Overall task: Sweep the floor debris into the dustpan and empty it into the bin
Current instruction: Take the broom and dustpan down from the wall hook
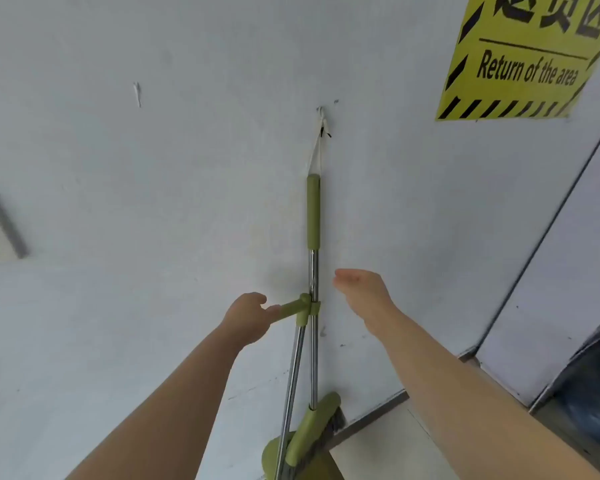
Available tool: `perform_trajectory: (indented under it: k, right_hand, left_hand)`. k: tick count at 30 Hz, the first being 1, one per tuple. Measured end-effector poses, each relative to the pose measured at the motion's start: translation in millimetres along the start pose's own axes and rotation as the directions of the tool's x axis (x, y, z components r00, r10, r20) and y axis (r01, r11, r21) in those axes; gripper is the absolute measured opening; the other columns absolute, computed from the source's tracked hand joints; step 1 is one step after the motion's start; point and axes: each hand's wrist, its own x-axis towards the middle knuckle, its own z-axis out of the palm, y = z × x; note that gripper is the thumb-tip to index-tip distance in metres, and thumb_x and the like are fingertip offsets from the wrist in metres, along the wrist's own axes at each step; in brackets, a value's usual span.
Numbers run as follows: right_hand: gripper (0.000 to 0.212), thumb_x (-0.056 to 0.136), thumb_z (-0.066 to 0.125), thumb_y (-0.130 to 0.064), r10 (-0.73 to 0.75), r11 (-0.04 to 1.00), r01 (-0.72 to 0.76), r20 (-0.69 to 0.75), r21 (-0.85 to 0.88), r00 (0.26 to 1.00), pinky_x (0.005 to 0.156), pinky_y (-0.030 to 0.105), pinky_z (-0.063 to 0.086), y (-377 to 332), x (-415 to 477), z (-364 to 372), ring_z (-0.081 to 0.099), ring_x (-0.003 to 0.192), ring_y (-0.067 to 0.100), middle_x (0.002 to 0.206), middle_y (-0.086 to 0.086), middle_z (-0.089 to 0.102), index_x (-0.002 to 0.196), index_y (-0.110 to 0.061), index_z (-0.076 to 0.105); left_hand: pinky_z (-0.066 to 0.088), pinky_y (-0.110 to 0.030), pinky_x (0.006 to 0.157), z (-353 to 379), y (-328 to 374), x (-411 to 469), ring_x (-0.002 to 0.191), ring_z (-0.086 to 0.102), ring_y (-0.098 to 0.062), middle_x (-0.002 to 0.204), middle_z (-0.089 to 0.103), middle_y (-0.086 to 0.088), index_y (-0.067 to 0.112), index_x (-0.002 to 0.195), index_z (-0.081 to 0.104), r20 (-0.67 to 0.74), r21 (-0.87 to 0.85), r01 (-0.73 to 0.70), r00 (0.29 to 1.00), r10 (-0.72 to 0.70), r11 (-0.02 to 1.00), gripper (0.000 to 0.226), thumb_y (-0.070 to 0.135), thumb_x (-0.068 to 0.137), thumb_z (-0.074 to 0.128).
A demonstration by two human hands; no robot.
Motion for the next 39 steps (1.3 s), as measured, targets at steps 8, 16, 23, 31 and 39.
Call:
perform_trajectory:
  k: [8,16,23,31,39]
  right_hand:
    - [0.044,0.092,0.06,-0.02,-0.107,0.994,0.107,0.013,-0.007,0.994,0.082,0.016,0.042,-20,42,18,0.053,0.107,0.008,0.135,0.0,0.058,0.135,-0.011,0.056]
    - [0.023,0.082,0.067,-0.022,-0.276,0.96,0.276,0.026,-0.037,0.961,0.062,0.026,0.045,-36,75,33,0.057,0.069,0.018,0.084,0.021,0.07,0.09,-0.001,0.073]
    - [0.02,0.082,0.07,-0.028,-0.424,0.898,0.433,0.108,-0.077,0.899,0.042,0.009,0.04,-48,91,29,0.052,0.044,-0.002,0.061,-0.004,0.058,0.068,-0.017,0.061]
    - [0.014,0.088,0.061,-0.02,-0.499,0.856,0.514,0.179,-0.05,0.848,0.053,0.022,0.047,-74,88,12,0.054,0.057,0.006,0.072,0.0,0.055,0.09,-0.006,0.057]
    - [0.051,0.083,0.05,0.008,-0.613,0.778,0.518,0.252,0.355,0.749,0.078,0.034,0.055,-124,71,-20,0.056,0.074,0.015,0.085,0.002,0.054,0.118,-0.03,0.049]
  left_hand:
    - [0.026,-0.026,0.056,18,7,41,0.059,0.03,-0.018,0.065,0.033,-0.001,0.021,0.061,0.023,0.146,0.191,-0.061,0.989,0.033,0.98,0.051,0.043,0.093,0.056]
    - [0.037,-0.031,0.064,31,-1,56,0.068,0.047,-0.02,0.079,0.051,-0.008,0.014,0.079,0.051,0.184,0.152,-0.002,0.983,-0.027,0.988,0.027,0.037,0.094,0.053]
    - [0.044,-0.024,0.055,39,-2,47,0.054,0.057,-0.016,0.08,0.074,-0.014,-0.001,0.082,0.069,0.097,0.114,0.049,0.993,-0.061,0.992,0.059,0.056,0.088,0.057]
    - [0.042,-0.018,0.049,29,19,29,0.049,0.057,-0.011,0.076,0.075,-0.008,-0.003,0.082,0.073,-0.028,0.074,0.058,0.998,-0.056,0.996,0.061,0.057,0.086,0.062]
    - [0.032,-0.012,0.038,-5,63,2,0.029,0.042,-0.001,0.034,0.053,0.012,-0.004,0.072,0.072,-0.113,0.07,-0.008,0.993,0.016,0.998,0.063,0.059,0.079,0.068]
